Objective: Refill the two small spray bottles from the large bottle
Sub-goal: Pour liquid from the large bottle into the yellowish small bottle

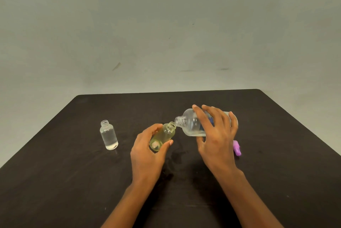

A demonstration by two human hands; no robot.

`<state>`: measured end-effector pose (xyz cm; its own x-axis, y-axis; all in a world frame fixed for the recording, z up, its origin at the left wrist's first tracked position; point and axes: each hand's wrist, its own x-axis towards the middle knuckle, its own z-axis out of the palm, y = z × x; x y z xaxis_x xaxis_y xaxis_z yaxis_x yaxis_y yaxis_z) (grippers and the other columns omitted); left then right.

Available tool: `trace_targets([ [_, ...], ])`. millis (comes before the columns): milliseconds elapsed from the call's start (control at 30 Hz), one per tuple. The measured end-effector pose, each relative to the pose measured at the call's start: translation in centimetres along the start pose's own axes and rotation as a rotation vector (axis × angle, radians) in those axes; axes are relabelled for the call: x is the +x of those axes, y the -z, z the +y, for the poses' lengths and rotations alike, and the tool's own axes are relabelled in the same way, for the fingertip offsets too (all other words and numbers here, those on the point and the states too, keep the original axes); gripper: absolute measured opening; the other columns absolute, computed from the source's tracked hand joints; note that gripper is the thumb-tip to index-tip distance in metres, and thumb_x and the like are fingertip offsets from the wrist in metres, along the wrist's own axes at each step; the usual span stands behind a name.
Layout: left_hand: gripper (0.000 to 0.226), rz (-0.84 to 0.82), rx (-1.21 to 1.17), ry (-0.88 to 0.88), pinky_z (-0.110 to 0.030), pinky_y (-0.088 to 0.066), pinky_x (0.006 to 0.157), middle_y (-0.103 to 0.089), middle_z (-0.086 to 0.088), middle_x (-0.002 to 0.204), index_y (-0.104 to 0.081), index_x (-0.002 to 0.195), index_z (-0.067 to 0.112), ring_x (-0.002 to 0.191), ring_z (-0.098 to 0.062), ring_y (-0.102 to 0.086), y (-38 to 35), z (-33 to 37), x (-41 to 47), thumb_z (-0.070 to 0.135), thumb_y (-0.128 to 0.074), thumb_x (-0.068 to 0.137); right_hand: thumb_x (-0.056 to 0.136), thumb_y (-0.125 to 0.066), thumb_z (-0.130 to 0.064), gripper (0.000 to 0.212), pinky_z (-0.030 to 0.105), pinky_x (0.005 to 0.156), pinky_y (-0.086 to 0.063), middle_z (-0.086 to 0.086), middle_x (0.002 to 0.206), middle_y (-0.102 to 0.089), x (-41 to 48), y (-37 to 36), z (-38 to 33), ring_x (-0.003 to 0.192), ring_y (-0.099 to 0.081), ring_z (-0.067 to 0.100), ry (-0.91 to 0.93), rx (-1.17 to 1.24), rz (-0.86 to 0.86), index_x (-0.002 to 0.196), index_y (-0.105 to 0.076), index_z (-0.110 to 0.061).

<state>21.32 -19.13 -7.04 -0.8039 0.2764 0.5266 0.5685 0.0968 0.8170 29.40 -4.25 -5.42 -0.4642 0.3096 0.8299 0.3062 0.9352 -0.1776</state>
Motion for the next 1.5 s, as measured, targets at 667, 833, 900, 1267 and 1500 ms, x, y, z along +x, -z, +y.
trace_targets([
  [667, 0.051, 0.004, 0.119, -0.156, -0.037, -0.048, 0.089, -0.061, 0.023, 0.105, -0.060, 0.109, 0.037, 0.101, -0.002, -0.053, 0.39, -0.16, 0.16, 0.017, -0.082, 0.068, 0.058, -0.082, 0.005, 0.093, 0.051, 0.109, -0.019, 0.006, 0.128, -0.055, 0.02, 0.00, 0.01, 0.126, -0.041, 0.023, 0.001, -0.044, 0.003, 0.134, -0.042, -0.030],
  [833, 0.050, -0.005, 0.120, -0.146, -0.040, -0.049, 0.088, -0.061, 0.023, 0.104, -0.061, 0.109, 0.036, 0.100, -0.002, -0.053, 0.32, -0.29, 0.11, 0.018, -0.082, 0.067, 0.058, -0.081, 0.007, 0.093, 0.053, 0.110, -0.020, 0.005, 0.128, -0.055, 0.02, 0.06, -0.03, 0.126, -0.041, 0.023, 0.010, -0.066, 0.012, 0.134, -0.043, -0.030],
  [900, 0.050, -0.004, 0.114, -0.137, -0.040, -0.049, 0.088, -0.061, 0.023, 0.104, -0.061, 0.109, 0.037, 0.100, -0.002, -0.054, 0.30, -0.36, 0.08, 0.019, -0.082, 0.067, 0.058, -0.081, 0.007, 0.092, 0.053, 0.110, -0.019, 0.006, 0.128, -0.056, 0.06, 0.09, -0.08, 0.126, -0.041, 0.023, 0.016, -0.070, 0.018, 0.134, -0.043, -0.030],
  [1267, 0.046, -0.004, 0.074, -0.093, -0.041, -0.049, 0.088, -0.062, 0.024, 0.104, -0.059, 0.109, 0.042, 0.102, -0.005, -0.056, 0.03, -0.57, -0.06, 0.035, -0.074, 0.066, 0.061, -0.078, 0.009, 0.090, 0.052, 0.112, -0.016, 0.005, 0.129, -0.053, 0.14, 0.28, -0.20, 0.127, -0.040, 0.023, 0.027, -0.076, 0.042, 0.134, -0.043, -0.031],
  [1500, 0.049, -0.008, 0.079, -0.092, -0.042, -0.049, 0.088, -0.062, 0.024, 0.104, -0.056, 0.111, 0.045, 0.102, -0.005, -0.057, 0.02, -0.59, -0.13, 0.037, -0.073, 0.066, 0.060, -0.077, 0.010, 0.091, 0.050, 0.113, -0.014, 0.005, 0.129, -0.053, 0.18, 0.28, -0.23, 0.127, -0.040, 0.023, 0.025, -0.088, 0.041, 0.134, -0.043, -0.031],
])
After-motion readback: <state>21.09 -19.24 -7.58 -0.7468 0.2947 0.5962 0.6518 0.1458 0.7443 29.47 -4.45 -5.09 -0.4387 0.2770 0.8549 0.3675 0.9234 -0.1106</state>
